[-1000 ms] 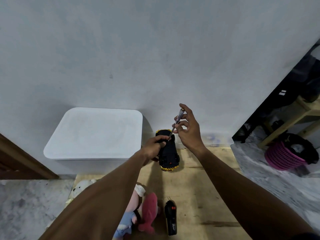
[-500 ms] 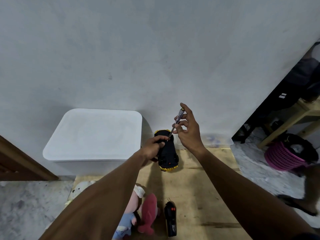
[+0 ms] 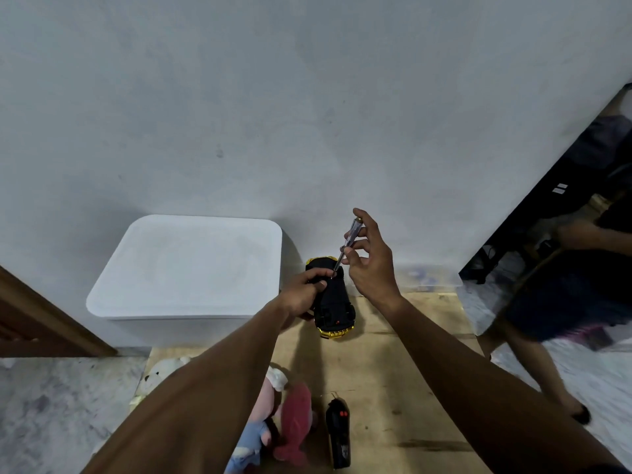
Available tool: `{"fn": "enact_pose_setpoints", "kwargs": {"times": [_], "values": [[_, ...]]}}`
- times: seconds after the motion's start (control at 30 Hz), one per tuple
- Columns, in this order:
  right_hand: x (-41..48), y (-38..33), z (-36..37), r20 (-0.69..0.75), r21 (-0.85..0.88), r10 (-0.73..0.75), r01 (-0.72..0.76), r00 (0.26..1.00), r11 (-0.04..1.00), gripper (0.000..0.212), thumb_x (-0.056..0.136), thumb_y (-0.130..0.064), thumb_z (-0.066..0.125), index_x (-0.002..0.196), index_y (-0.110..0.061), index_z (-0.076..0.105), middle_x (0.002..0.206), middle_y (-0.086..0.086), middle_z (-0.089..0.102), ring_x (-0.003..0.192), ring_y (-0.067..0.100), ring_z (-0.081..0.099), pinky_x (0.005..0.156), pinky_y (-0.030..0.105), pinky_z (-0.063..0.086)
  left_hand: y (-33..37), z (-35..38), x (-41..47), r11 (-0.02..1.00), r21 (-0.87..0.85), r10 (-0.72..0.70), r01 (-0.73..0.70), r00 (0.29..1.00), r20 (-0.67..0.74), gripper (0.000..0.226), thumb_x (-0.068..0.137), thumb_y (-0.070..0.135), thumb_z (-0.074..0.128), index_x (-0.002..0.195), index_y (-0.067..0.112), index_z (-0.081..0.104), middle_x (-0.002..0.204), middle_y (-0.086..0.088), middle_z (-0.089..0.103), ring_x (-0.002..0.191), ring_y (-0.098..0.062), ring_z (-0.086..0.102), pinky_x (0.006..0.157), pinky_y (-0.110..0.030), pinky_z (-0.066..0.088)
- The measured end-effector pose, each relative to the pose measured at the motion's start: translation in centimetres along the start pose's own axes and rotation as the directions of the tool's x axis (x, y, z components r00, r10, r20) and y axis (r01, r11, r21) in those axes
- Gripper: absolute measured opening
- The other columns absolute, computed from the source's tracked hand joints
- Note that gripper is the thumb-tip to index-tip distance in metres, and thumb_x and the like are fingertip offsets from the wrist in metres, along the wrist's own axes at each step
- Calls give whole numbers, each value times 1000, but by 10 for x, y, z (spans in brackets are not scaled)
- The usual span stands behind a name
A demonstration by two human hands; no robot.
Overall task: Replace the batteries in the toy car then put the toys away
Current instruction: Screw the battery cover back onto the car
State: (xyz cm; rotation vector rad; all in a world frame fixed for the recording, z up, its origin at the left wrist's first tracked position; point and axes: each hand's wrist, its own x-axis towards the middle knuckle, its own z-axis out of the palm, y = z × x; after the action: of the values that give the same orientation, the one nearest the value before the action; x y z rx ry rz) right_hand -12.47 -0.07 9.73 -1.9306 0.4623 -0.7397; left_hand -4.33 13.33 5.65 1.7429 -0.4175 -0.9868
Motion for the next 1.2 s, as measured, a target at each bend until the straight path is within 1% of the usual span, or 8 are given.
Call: {"fn": "enact_pose_setpoints", "kwargs": {"times": [0.1, 0.27, 0.43, 0.63, 0.77, 1.0, 1.1, 1.2], "values": [[-3, 1, 2, 27, -55, -32, 33, 999, 998, 77, 87, 7, 56, 139, -48, 43, 99, -19, 59, 83, 16, 64, 68, 49, 61, -2, 0, 1, 1000, -3, 5, -5, 1000, -15, 40, 102, 23, 46, 89, 53, 68, 104, -2, 69, 80, -27, 64, 69, -36, 51], [-5, 1, 1, 49, -71, -58, 61, 997, 996, 77, 89, 6, 54, 140, -50, 41, 100, -18, 59, 86, 19, 64, 72, 45, 61, -6, 0, 2, 1000, -23, -1, 1, 1000, -12, 42, 102, 23, 46, 88, 56, 67, 103, 1, 68, 81, -25, 65, 72, -38, 52], [-3, 0, -1, 88, -41, -69, 73, 994, 997, 73, 92, 6, 52, 143, -45, 41, 98, -16, 58, 84, 23, 63, 71, 43, 63, -5, 0, 4, 999, -42, -10, 9, 1000, -15, 36, 102, 17, 45, 93, 43, 67, 93, 3, 65, 72, -19, 60, 64, -30, 50], [-4, 0, -1, 83, -27, -68, 70, 994, 997, 80, 89, 9, 53, 142, -50, 40, 99, -16, 59, 84, 22, 64, 70, 45, 62, -4, 6, 6, 987, -148, 47, -58, 996, -82, 12, 97, 15, 61, 103, 24, 66, 99, -2, 65, 83, -17, 61, 55, -20, 48], [-4, 1, -3, 74, -52, -98, 102, 992, 993, 79, 89, 6, 55, 142, -49, 39, 100, -18, 60, 85, 19, 66, 70, 47, 61, -3, 9, 6, 976, -173, 113, -130, 988, -108, 11, 97, 11, 61, 103, 18, 66, 99, -4, 64, 89, -19, 59, 60, -21, 49], [-9, -1, -1, 96, -64, -183, 190, 978, 980, 72, 90, -1, 62, 137, -51, 43, 108, -11, 64, 96, 12, 66, 76, 25, 59, -4, 9, 6, 974, -187, 102, -129, 983, -152, 11, 97, 13, 60, 106, 14, 67, 95, -2, 65, 75, -11, 61, 53, -20, 50], [-8, -2, -1, 97, -21, -213, 216, 972, 976, 65, 93, 3, 56, 139, -42, 48, 119, -9, 66, 107, 12, 65, 85, 21, 56, -7, 9, 6, 971, -206, 94, -121, 986, -139, 9, 97, 14, 62, 104, 16, 67, 96, -3, 66, 79, -14, 63, 55, -22, 51], [-5, -3, 1, 73, -29, -179, 182, 981, 983, 60, 91, -1, 59, 134, -43, 52, 109, -13, 68, 99, 10, 67, 78, 23, 58, -8, 7, 5, 969, -220, 80, -110, 986, -144, 11, 97, 16, 62, 106, 17, 67, 95, 0, 67, 80, -15, 63, 57, -24, 52]]}}
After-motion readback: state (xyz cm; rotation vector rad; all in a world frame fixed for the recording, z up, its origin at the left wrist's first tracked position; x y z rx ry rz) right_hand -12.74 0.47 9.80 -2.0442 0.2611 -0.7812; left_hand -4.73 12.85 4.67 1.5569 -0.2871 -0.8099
